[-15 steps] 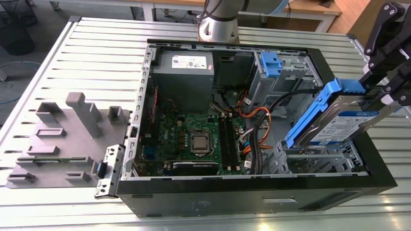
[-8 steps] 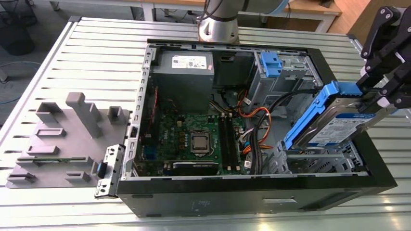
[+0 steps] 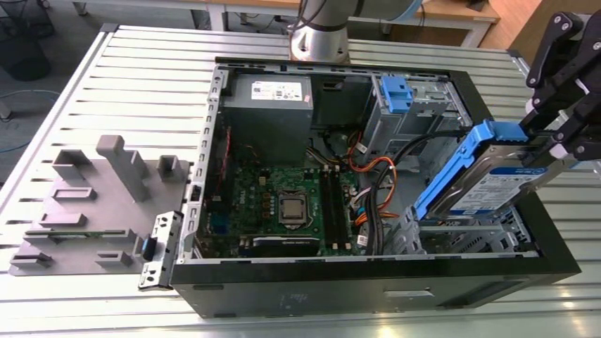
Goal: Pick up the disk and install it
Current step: 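Insert the disk into the insertion slot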
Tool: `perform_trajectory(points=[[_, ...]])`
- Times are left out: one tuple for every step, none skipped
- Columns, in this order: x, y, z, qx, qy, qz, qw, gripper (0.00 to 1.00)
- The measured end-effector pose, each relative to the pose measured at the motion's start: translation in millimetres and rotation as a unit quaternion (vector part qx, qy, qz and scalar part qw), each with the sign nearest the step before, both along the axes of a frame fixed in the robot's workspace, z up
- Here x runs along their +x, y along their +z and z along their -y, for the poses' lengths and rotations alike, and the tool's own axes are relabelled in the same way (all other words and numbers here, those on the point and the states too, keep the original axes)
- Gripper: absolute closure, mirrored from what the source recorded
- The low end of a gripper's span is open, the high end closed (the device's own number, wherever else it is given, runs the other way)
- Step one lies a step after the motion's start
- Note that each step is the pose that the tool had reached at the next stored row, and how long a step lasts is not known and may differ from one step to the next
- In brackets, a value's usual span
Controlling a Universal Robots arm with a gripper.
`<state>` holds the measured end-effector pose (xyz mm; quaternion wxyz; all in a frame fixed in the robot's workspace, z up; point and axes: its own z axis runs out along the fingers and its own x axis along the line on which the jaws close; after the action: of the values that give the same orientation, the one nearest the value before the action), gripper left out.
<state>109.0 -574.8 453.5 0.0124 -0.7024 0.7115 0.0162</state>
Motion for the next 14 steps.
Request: perform_trajectory(points=[[0.0,-1.3,0.0,0.0,0.0,0.0,1.0,0.65],[0.0,-2.8,0.0,0.0,0.0,0.0,1.0,0.65],[0.0,-4.6,0.0,0.0,0.0,0.0,1.0,0.65],[0.0,-6.3,0.0,-0.0001,0.0,0.0,1.0,0.65],[0.0,-8.2,0.0,0.0,0.0,0.0,1.0,0.65],[0.0,-10.0,0.0,0.0,0.0,0.0,1.0,0.65],[0.0,-11.8,0.0,0.0,0.0,0.0,1.0,0.65],[0.0,-13.6,0.0,0.0,0.0,0.0,1.0,0.65],[0.0,-15.5,0.0,0.0,0.0,0.0,1.0,0.65],[0.0,-17.3,0.0,0.0,0.0,0.0,1.0,0.65],[0.0,-19.1,0.0,0.0,0.0,0.0,1.0,0.65],[0.0,-20.9,0.0,0.0,0.0,0.0,1.0,0.65],[0.0,-22.7,0.0,0.0,0.0,0.0,1.0,0.65],[0.0,-24.5,0.0,0.0,0.0,0.0,1.0,0.65]])
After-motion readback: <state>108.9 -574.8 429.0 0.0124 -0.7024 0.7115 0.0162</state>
